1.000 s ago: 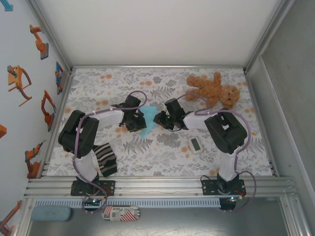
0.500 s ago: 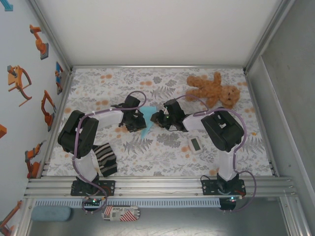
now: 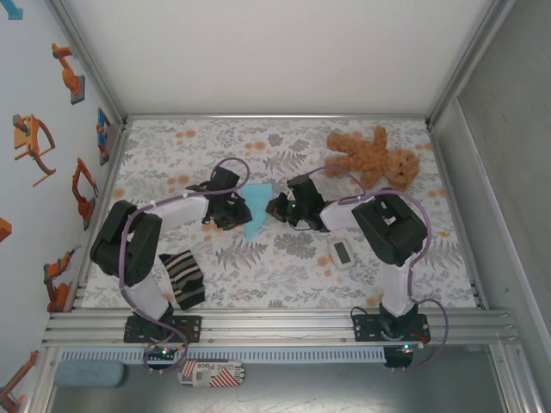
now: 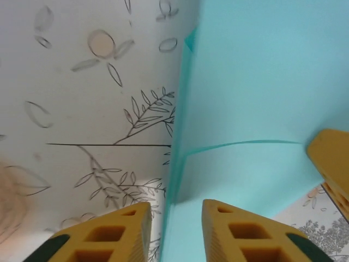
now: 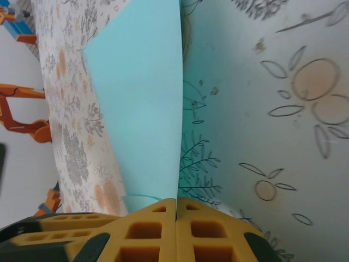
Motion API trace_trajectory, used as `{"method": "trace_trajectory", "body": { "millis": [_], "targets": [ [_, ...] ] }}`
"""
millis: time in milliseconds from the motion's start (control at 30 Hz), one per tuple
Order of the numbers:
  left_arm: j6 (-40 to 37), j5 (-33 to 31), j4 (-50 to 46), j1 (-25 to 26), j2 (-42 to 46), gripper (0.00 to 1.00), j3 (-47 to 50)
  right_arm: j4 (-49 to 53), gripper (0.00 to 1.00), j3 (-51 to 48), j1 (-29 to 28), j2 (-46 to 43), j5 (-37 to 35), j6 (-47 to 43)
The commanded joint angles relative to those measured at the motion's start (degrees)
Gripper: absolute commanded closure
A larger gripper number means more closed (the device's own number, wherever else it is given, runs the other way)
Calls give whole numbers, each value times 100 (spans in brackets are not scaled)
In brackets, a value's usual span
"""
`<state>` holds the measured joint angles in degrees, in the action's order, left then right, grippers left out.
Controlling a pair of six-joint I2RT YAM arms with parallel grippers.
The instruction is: Fold a paper plane with a square sheet of paper (pick it up from the middle)
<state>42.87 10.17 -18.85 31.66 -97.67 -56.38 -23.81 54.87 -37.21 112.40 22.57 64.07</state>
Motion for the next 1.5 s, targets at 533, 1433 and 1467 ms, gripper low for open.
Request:
{"method": "trace_trajectory", "body": {
  "millis": [533, 1433, 1467],
  "targets": [
    [-1169, -353, 1574, 487, 1406, 32, 947, 566, 100, -1125, 48, -1607, -1878, 562],
    [-5039, -234, 4061, 1888, 180, 38, 1314, 1214, 100, -1513, 143, -2363, -1817, 2198],
    [-5109, -135, 4175, 1888, 153, 38, 1362, 1297, 100, -1492, 140, -2374, -1826, 2193]
  ]
}}
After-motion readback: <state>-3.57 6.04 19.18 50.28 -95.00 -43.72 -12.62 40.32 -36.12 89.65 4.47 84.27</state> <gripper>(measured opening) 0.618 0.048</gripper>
